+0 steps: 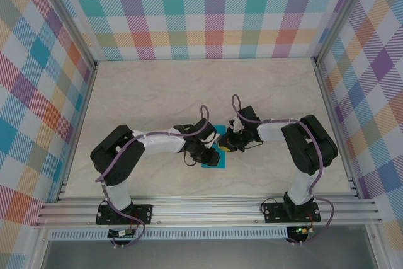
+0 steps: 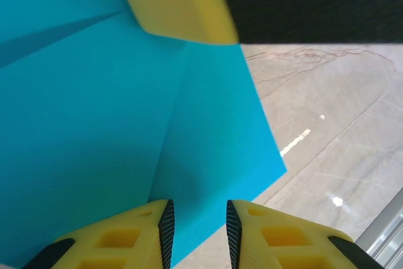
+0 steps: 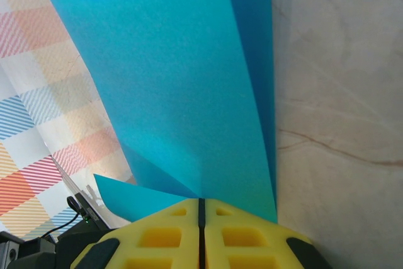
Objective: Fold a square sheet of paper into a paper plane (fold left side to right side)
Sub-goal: Fold the triangle a second time at the center of the table.
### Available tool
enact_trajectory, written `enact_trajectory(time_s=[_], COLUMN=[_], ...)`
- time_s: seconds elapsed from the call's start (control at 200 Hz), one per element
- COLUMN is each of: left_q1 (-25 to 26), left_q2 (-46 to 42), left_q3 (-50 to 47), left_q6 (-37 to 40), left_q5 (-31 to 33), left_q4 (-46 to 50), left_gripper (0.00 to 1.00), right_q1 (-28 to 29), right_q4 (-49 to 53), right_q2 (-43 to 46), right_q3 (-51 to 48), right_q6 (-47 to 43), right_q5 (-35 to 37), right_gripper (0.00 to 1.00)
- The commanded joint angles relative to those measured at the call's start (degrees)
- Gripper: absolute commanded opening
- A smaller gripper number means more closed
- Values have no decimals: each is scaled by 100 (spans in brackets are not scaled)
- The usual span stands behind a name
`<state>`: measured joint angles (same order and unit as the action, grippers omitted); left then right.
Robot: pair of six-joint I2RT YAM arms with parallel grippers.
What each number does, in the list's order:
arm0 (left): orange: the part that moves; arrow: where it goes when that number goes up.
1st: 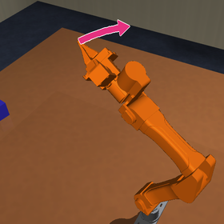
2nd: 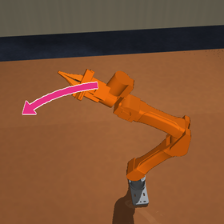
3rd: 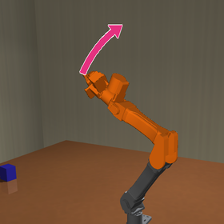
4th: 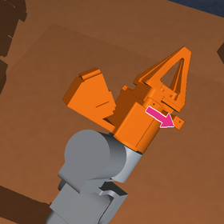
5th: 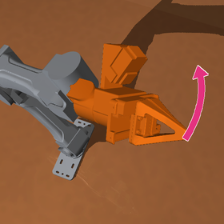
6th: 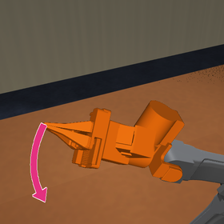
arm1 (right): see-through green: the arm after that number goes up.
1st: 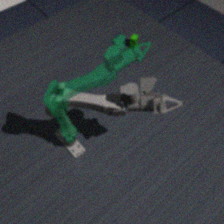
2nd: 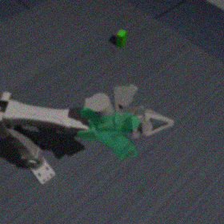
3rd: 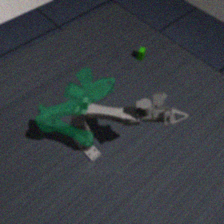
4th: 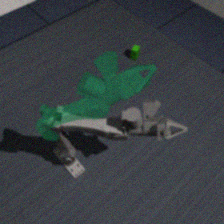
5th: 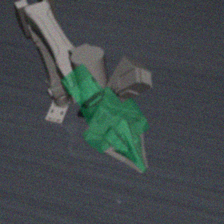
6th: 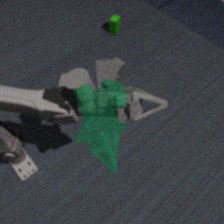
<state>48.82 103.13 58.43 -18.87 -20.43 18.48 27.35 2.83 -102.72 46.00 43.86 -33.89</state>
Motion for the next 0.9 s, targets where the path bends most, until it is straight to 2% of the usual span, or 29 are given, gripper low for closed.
enact_trajectory(time_s=[0.0, 0.42, 0.9], left_q1=[-98, -221, -229], left_q2=[-112, -267, -670], left_q3=[-138, -773, -1725], left_q6=[-108, -460, -820], left_q5=[-66, -311, -316], left_q4=[-70, -652, -1024], left_gripper=[30, 27, 26], right_q1=[51, 49, 51], right_q4=[414, 446, 499], right_q2=[-401, -407, -451], right_q3=[-117, -107, -63], right_q6=[-138, -154, -178], right_q5=[410, 434, 436], right_gripper=[9, 9, 9])
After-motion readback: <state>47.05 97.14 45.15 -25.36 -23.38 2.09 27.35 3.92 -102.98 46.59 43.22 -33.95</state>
